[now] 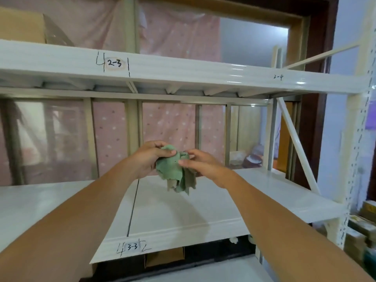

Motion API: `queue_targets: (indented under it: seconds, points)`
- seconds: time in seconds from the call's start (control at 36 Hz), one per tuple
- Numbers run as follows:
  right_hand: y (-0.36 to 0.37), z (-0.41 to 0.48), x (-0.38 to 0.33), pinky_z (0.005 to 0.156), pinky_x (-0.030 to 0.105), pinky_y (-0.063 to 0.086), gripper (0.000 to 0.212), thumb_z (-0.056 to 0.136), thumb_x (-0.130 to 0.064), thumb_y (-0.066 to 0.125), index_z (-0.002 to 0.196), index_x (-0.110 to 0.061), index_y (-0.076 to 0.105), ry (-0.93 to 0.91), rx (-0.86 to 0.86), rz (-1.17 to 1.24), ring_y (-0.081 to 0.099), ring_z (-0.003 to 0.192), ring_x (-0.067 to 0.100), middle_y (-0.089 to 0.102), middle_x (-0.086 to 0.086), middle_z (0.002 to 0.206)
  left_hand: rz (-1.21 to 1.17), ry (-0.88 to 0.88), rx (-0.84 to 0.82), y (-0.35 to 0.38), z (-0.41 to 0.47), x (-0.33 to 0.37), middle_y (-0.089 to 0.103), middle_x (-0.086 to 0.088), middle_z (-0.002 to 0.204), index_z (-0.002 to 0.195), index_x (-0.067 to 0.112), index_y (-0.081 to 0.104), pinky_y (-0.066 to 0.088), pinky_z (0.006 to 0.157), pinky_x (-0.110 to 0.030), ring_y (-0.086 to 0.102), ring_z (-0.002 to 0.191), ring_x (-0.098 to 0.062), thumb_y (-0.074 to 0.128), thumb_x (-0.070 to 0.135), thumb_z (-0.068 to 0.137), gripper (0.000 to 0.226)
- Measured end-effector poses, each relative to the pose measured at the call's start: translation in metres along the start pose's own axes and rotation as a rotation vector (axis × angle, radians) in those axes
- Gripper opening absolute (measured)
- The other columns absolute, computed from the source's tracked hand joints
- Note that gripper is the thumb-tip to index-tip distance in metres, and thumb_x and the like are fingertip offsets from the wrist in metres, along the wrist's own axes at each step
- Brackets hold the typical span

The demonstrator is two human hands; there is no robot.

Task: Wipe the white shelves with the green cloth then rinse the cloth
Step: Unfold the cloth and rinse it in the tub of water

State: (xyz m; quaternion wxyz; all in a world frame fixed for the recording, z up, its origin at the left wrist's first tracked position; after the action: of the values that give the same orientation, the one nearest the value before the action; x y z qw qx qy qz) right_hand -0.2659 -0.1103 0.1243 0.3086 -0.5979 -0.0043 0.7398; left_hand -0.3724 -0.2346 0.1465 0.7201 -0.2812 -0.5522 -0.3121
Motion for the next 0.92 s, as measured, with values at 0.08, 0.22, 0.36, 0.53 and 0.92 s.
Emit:
queue_targets:
  seconds: [0.08,0.22,0.36,0.53,0.92]
  points:
    - [0.005,0.011,-0.005,0.083,0.028,0.054,0.049,0.071,-0.040,0.087,0.113,-0.026,0.067,-0.058,-0.015,-0.045,0.067,0.101,0.012,0.072,-0.008,0.107,0.093,0.032,0.048,-0.002,0.004,0.013,0.070,-0.012,0.082,0.089,0.007,0.069,0.057,0.060,-0.031,0.068,0.073,-0.024,0.079,0.004,0.077,0.016]
    - [-0.011,0.023,0.006,0.087,0.036,0.057,0.026,0.085,-0.028,0.078,0.108,-0.017,0.075,-0.025,-0.045,0.062,0.070,0.101,0.020,0.076,0.000,0.103,0.251,0.032,0.131,-0.017,0.006,0.032,0.073,-0.007,0.090,0.089,0.011,0.075,0.055,0.084,-0.038,0.067,0.093,-0.023,0.081,0.007,0.076,0.015]
    - [-0.045,0.031,0.007,0.083,0.037,0.058,0.014,0.094,-0.025,0.066,0.105,-0.020,0.075,-0.003,0.038,0.171,0.071,0.094,0.020,0.077,0.000,0.097,0.239,0.017,0.197,-0.042,0.006,0.039,0.074,-0.010,0.104,0.095,0.011,0.078,0.055,0.084,-0.033,0.068,0.103,-0.027,0.079,-0.003,0.073,0.026]
    - [-0.061,0.047,-0.003,0.084,0.039,0.055,0.021,0.093,-0.021,0.058,0.099,-0.006,0.071,0.015,0.183,0.099,0.067,0.086,0.025,0.072,0.015,0.103,0.430,-0.047,0.273,-0.049,0.007,0.033,0.065,-0.007,0.104,0.107,0.014,0.072,0.057,0.089,-0.037,0.067,0.098,-0.023,0.080,-0.004,0.074,0.038]
    - [-0.026,0.052,-0.042,0.069,0.033,0.050,0.017,0.097,-0.033,0.057,0.099,-0.025,0.072,-0.038,0.054,-0.113,0.060,0.087,0.019,0.067,-0.004,0.098,0.281,-0.224,0.298,-0.045,0.002,0.014,0.073,-0.021,0.094,0.105,-0.005,0.067,0.061,0.067,-0.037,0.074,0.078,-0.030,0.068,0.020,0.092,0.028]
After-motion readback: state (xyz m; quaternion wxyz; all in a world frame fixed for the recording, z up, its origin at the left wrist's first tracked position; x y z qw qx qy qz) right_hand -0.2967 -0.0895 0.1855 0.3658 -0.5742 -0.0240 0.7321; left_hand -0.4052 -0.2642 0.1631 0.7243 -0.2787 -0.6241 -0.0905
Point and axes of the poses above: each hand's wrist, its own z-axis towards the middle knuckle, its own y-axis out of the palm, x = y × z, the point moved 8 cm from there along z, towards the middle knuckle
